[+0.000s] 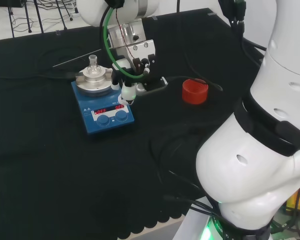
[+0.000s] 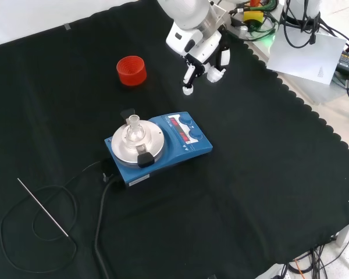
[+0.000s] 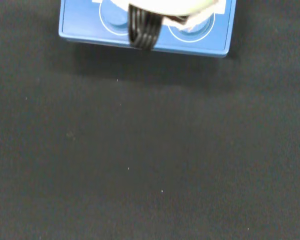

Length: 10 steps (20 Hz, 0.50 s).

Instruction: Turn on the heater.

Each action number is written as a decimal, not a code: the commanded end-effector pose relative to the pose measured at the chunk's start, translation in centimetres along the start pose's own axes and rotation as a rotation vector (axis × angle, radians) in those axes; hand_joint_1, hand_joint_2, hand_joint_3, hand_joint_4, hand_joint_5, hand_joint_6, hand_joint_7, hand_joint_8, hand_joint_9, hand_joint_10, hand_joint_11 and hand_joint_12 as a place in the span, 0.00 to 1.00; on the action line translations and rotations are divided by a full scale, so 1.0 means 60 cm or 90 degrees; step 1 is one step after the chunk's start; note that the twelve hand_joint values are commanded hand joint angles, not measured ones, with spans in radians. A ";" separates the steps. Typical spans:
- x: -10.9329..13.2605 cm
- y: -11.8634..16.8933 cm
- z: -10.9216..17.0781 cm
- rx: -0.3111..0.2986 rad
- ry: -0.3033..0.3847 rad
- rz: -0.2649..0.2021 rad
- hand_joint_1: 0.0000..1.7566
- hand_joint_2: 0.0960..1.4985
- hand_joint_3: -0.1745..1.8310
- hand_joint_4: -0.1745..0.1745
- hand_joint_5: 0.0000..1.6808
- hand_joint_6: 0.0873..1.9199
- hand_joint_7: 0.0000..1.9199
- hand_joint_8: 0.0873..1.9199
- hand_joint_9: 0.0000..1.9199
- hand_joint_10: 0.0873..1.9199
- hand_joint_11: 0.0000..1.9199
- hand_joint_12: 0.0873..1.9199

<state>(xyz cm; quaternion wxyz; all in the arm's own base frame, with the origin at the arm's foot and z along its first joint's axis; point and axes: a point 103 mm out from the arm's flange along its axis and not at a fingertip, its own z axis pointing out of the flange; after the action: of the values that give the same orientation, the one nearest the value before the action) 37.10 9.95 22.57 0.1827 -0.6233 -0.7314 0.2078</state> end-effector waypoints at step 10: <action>0.069 -0.001 0.046 0.111 -0.062 -0.068 0.79 0.42 0.57 0.37 0.13 0.11 0.78 0.78 0.86 0.74 0.78 0.67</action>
<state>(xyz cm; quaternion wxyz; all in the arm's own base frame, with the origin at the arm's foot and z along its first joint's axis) 35.66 11.74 20.92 0.2099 -0.5806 -0.7396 0.2680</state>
